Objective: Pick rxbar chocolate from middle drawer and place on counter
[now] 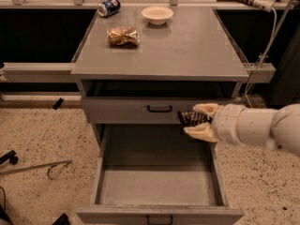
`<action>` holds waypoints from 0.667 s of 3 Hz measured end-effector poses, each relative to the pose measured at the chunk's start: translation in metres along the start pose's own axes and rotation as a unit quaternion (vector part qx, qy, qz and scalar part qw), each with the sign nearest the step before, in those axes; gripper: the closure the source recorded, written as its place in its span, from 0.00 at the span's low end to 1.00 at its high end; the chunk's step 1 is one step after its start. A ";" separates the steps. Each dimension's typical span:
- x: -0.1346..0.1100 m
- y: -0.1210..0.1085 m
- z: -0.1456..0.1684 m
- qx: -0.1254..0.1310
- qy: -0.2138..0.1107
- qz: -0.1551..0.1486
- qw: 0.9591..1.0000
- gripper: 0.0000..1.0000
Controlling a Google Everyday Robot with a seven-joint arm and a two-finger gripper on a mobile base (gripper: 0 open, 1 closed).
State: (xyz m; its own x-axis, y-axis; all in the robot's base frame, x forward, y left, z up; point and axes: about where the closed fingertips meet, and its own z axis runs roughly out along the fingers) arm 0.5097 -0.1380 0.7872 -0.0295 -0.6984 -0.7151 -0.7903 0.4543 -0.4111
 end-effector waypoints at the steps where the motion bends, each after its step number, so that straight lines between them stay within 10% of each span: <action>1: -0.077 -0.043 -0.045 0.011 -0.046 -0.032 0.998 1.00; 2: -0.077 -0.042 -0.045 0.011 -0.046 -0.032 0.998 1.00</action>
Offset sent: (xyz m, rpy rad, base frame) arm 0.0034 0.0129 0.0763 0.0248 -0.0682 0.0566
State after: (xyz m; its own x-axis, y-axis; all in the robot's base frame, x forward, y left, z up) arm 0.5177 -0.1279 0.8852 0.0772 -0.6733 -0.7354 -0.7754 0.4231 -0.4688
